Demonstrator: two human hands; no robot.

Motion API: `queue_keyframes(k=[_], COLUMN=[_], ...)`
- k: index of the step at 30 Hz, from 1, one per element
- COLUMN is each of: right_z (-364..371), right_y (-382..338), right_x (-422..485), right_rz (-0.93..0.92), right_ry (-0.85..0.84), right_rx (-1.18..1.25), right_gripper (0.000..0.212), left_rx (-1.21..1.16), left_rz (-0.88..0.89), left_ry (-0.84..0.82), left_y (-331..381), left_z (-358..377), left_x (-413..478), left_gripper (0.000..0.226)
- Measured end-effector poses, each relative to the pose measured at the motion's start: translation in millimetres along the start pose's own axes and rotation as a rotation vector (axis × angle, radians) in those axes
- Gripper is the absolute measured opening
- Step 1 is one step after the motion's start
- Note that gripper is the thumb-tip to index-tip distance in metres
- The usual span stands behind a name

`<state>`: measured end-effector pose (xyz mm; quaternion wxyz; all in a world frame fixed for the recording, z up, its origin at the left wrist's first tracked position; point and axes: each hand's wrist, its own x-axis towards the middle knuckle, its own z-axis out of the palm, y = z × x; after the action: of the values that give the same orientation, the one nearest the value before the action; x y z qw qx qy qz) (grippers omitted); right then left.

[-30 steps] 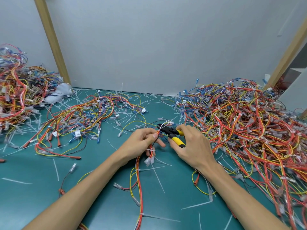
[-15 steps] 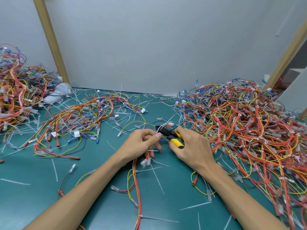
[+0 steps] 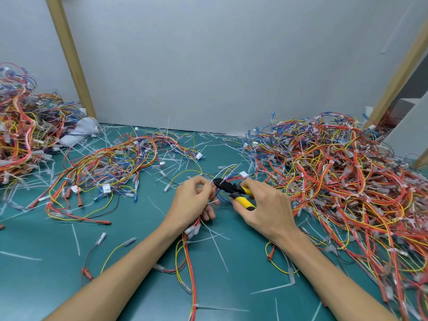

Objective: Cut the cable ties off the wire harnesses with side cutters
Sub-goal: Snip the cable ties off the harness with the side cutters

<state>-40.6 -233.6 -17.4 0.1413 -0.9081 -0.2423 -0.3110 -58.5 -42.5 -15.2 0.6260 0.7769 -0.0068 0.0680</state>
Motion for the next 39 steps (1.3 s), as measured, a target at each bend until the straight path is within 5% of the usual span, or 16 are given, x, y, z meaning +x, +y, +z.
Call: queue_keyframes(k=[4,13,23,39], right_z=[-0.5,-1.0,-2.9,-2.9], right_y=[-1.1,1.5,7.6,6.2], right_x=[-0.5,0.6,1.6,2.4], right_rz=[0.041,0.109,0.021,0.073], right_ry=[-0.017,-0.037,-0.087,-0.041], right_rx=[0.026,0.013,0.021,0.03], right_gripper=[0.035,0.037,0.042,0.039], left_rx=[-0.036,0.082,0.239,0.212], left_rz=[0.056,0.037,0.121,0.076], left_ry=[0.028,-0.321,-0.103,-0.133], left_y=[-0.1,1.8,-5.0,-0.6], left_z=[-3.6,-11.9,-5.5,-7.6], left_x=[0.3,0.1,-1.0,-0.1], left_gripper=[0.024,0.022,0.018,0.021])
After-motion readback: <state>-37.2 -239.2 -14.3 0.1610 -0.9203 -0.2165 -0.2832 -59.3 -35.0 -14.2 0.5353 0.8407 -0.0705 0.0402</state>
